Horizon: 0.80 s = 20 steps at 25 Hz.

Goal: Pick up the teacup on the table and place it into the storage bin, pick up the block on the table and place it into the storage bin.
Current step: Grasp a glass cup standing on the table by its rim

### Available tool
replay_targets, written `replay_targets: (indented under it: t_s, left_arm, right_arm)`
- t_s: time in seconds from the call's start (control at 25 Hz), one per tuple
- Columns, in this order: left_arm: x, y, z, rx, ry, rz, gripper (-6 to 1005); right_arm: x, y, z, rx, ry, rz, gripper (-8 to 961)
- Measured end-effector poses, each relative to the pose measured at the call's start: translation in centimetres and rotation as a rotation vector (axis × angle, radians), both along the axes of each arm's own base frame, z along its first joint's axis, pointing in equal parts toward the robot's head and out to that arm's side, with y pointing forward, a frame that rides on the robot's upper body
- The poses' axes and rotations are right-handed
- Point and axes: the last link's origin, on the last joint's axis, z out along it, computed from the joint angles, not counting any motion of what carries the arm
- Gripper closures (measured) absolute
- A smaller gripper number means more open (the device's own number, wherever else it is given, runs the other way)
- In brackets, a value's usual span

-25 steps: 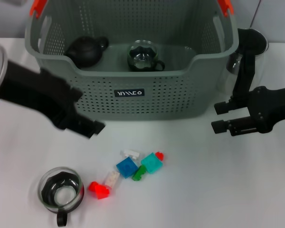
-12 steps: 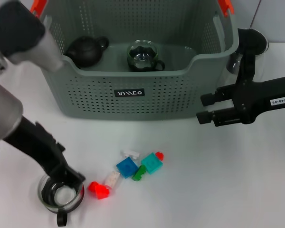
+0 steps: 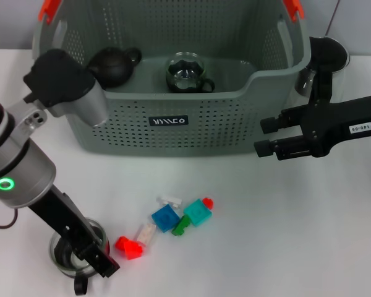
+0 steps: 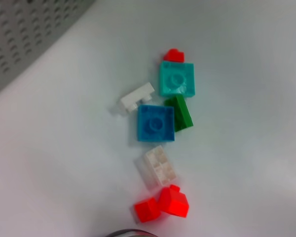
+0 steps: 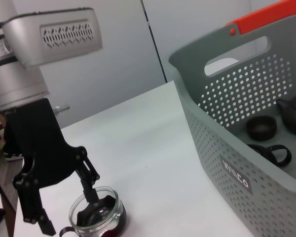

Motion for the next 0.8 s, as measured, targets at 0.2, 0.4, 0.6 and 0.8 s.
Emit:
replay_targets:
  t_s: [0.2, 0.4, 0.6, 0.8]
  left_arm:
    - [-0.3, 0.1, -0.8, -0.021, 0.005, 0.016, 126]
    - [-0.5, 0.2, -1.3, -0.031, 0.013, 0.016, 126]
    - [-0.8, 0.5, -1.7, -0.030, 0.019, 0.026, 126]
    - [-0.9, 0.6, -2.0, -0.035, 0.020, 0.033, 126]
  right_arm:
    - [0.2, 0.0, 0.1, 0.003, -0.001, -0.004, 309]
    - [0.3, 0.0, 0.2, 0.007, 0.001, -0.009, 309]
    - [0.4, 0.1, 0.2, 0.016, -0.001, -0.013, 310]
    - [0.5, 0.1, 0.2, 0.021, -0.001, -0.016, 310]
